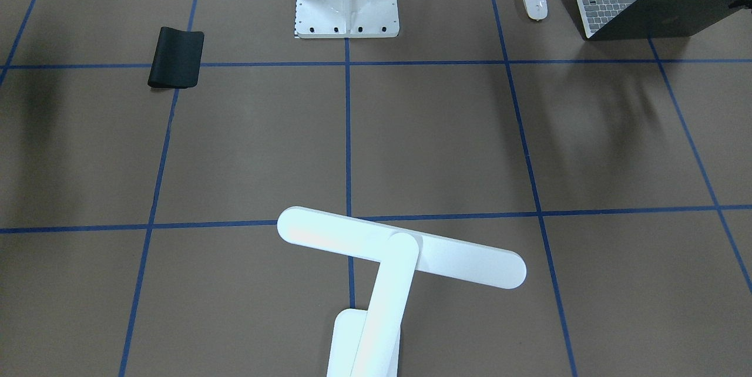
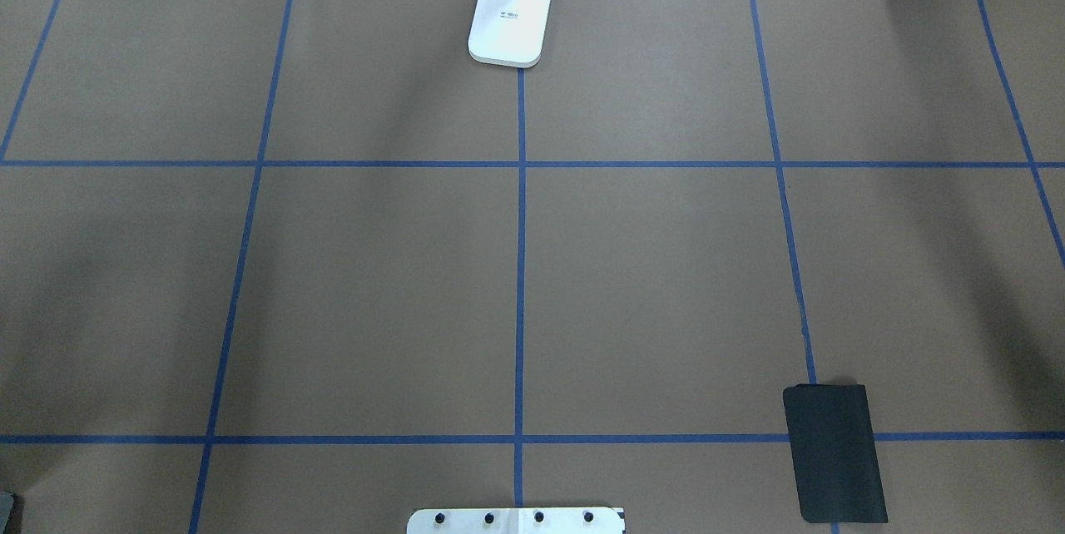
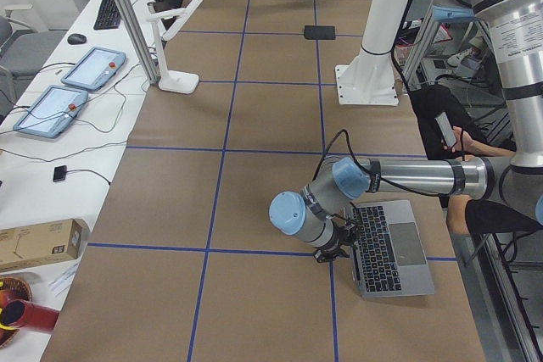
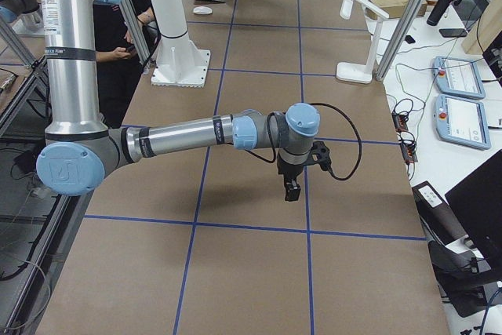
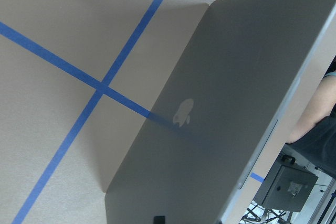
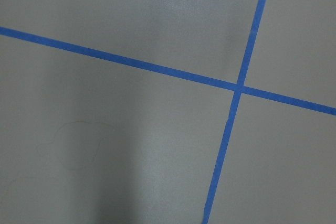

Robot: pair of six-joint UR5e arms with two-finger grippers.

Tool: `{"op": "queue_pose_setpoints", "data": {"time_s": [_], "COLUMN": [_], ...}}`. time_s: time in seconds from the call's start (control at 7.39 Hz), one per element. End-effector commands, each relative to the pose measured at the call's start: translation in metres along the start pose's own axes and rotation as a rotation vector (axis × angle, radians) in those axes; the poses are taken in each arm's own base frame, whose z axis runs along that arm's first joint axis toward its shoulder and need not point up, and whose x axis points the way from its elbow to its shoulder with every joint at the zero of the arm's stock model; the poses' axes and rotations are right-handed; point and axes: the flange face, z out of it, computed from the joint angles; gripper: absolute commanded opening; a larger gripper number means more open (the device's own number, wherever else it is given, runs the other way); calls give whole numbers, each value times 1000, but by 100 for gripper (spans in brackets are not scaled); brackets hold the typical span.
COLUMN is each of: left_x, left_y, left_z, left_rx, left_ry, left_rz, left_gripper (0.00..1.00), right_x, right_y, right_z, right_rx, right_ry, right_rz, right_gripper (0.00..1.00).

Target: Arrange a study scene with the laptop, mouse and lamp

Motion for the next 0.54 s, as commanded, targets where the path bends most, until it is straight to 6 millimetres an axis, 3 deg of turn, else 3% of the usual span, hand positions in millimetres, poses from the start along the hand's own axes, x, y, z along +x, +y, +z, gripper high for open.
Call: {"op": "queue_pose_setpoints", "data": {"time_s": [0.0, 0.41], "left_x": [0, -4], "left_y": [3, 16], "left_z": [3, 6], "left_rx": [-4, 14], "left_ry": [9, 18], "left_rz": [-13, -53], "left_gripper": [24, 15], "right_x": [0, -1], "right_y": [0, 0], "right_z": [0, 1], "right_rx": [-1, -2], "right_ry": [0, 0], "right_rz": [-1, -2], "right_gripper": [100, 100]}}
